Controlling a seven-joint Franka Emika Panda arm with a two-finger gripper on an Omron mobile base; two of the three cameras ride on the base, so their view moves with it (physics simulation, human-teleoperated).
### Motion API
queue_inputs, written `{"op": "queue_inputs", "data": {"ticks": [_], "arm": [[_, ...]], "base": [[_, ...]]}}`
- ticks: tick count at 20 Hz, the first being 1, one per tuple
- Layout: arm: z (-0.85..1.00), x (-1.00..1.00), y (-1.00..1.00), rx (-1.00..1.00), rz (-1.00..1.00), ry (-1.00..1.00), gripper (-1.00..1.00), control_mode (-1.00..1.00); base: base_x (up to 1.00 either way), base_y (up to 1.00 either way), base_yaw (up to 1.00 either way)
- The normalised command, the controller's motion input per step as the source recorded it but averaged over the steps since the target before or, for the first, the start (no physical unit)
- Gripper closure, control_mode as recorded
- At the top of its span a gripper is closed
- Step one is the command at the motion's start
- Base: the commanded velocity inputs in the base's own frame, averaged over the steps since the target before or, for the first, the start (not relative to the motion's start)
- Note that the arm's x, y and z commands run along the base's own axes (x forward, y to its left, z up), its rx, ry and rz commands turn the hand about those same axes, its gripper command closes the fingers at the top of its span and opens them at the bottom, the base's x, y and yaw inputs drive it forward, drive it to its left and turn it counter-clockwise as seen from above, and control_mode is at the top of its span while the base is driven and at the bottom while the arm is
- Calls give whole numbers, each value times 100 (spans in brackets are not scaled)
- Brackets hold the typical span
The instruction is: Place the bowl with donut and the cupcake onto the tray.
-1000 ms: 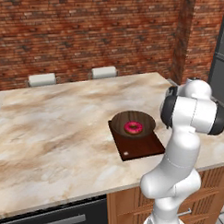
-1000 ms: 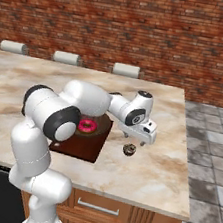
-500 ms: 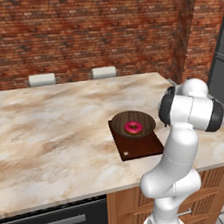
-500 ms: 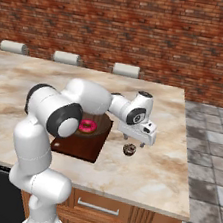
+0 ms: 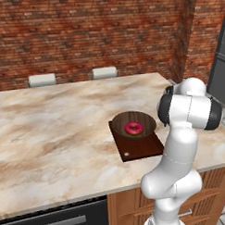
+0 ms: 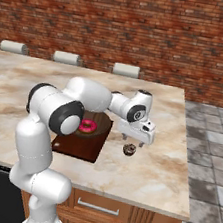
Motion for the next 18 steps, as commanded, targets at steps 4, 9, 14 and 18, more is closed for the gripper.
{"op": "queue_inputs", "data": {"ticks": [4, 9, 14, 18], "arm": [[-5, 0, 4, 4, 0, 0, -100, -100], [-21, -7, 2, 6, 0, 0, -100, -100], [-16, -1, 0, 2, 0, 0, -100, -100], [-13, 0, 2, 0, 0, 0, -100, -100]], "base": [[0, 0, 0], [0, 0, 0], [0, 0, 0], [0, 0, 0]]}}
